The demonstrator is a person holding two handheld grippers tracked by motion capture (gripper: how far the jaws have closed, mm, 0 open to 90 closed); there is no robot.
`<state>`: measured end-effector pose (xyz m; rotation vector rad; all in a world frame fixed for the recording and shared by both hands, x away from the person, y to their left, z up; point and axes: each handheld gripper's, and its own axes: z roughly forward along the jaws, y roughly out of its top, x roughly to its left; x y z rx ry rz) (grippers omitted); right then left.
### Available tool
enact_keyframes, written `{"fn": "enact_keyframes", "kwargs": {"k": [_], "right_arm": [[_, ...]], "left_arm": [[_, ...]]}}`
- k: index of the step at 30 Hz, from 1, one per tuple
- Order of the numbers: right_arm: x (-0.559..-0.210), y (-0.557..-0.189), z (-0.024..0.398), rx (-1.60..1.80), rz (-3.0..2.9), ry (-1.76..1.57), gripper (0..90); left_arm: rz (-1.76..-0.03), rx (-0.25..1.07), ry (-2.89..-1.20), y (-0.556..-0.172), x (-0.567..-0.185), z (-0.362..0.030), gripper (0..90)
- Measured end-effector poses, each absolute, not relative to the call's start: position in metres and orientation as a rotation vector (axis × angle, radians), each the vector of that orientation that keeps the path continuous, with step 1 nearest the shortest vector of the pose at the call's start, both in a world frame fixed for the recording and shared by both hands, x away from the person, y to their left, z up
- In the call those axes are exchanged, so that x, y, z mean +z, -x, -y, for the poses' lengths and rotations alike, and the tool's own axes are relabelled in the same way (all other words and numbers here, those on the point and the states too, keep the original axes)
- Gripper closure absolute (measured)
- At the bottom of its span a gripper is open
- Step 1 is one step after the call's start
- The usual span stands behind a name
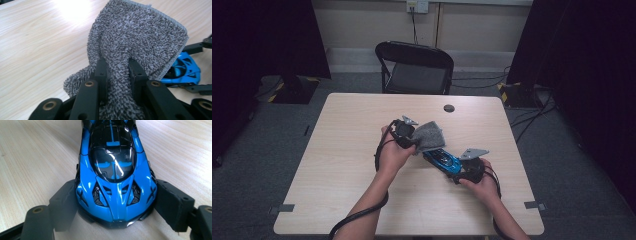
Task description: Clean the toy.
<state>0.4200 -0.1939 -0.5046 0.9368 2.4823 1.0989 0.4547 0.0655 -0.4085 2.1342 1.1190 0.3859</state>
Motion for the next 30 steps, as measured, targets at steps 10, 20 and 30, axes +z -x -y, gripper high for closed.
{"fn": "enact_keyframes", "kwargs": {"k": [10, 20, 30], "right_arm": [[-0.505, -0.42, 0.194, 1.099, -2.483, -0.936, 23.9], [-0.505, -0.42, 0.194, 1.099, -2.482, -0.939, 23.8], [-0.505, -0.42, 0.194, 1.099, -2.483, -0.938, 23.9]], "left_arm": [[-1.032, 0.363, -2.195, -0.443, -0.415, -0.039, 73.4], [-0.91, 0.315, -2.28, -0.428, -0.429, -0.007, 73.4], [-0.827, 0.292, -2.375, -0.426, -0.443, 0.006, 73.3]]}}
